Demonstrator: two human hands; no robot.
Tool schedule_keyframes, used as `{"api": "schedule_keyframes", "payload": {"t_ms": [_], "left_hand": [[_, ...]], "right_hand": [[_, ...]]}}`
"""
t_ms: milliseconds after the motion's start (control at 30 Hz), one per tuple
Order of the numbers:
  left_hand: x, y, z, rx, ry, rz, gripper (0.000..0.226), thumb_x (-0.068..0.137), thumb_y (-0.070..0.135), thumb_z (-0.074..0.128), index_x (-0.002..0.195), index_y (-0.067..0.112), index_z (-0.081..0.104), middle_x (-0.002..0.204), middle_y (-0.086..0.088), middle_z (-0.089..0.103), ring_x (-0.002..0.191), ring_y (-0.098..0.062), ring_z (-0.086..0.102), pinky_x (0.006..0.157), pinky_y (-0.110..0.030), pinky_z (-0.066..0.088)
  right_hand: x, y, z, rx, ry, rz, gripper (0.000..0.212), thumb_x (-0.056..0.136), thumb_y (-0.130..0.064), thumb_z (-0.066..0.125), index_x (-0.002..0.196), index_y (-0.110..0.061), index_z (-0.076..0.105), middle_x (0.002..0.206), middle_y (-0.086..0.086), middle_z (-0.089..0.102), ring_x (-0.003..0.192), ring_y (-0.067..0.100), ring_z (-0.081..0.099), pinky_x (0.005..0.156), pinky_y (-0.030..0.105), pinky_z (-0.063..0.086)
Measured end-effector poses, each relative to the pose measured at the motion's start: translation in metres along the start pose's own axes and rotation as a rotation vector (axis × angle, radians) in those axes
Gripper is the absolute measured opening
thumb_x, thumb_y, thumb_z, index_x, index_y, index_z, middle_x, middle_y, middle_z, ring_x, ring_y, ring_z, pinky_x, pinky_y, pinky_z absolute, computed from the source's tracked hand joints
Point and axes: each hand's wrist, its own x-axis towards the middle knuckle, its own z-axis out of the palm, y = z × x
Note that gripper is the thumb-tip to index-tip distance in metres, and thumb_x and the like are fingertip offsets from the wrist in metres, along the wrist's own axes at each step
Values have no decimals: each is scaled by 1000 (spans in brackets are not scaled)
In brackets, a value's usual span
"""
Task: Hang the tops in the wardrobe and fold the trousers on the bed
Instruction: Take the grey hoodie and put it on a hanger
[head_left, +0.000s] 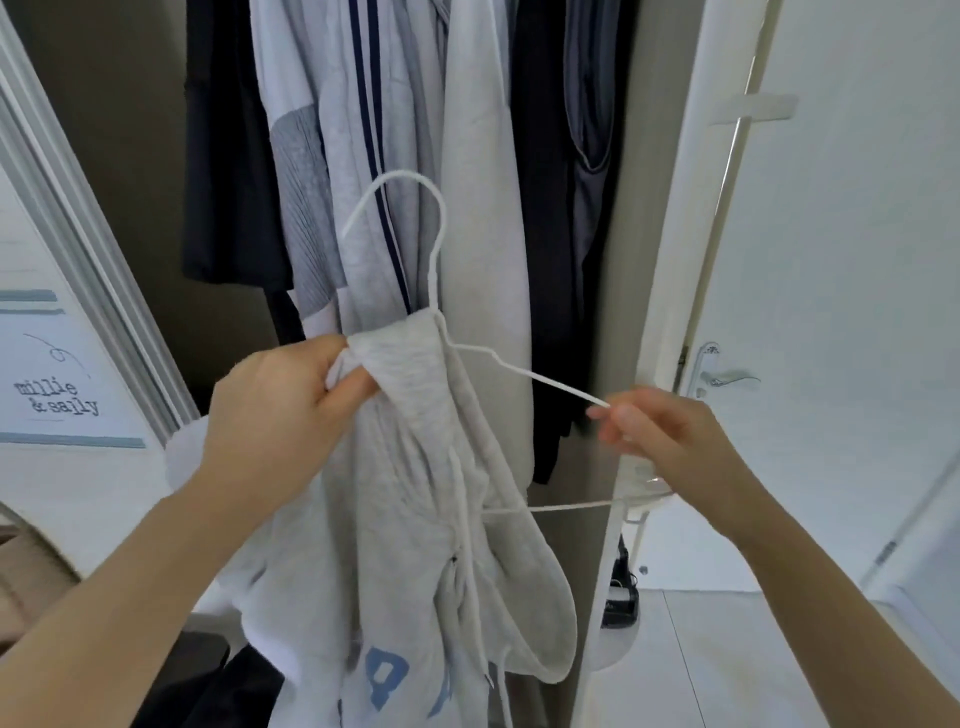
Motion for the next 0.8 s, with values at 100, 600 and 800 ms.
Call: {"api": "schedule_keyframes", "payload": {"t_ms": [100, 600, 800], "left_hand": [[-39, -5, 21, -166, -1, -277, 50, 92, 44, 51, 67, 2, 55, 56, -10, 52, 56, -31, 49, 57, -42, 40], [-165, -15, 34, -449, -18, -618, 38, 92, 31, 57, 62, 12, 45, 48, 9, 39, 46, -2, 34, 47, -12, 30], [-207, -20, 11, -483, 11, -778, 38, 94, 32, 58, 68, 7, 50, 55, -5, 37, 53, -4, 34, 58, -25, 31]], "right_hand": [[-21, 8, 8, -488, 488, -170, 18, 89, -15, 61, 105, -23, 62, 102, -8, 54, 99, 18, 51, 87, 19, 37], [-143, 104, 154, -136, -743, 284, 51, 78, -54, 68, 119, -27, 55, 119, -17, 61, 110, 4, 56, 98, 28, 46], [-143, 128, 133, -256, -1147, 448, 59, 73, -62, 67, 127, -46, 50, 131, -19, 53, 123, 9, 48, 108, 33, 37]]}}
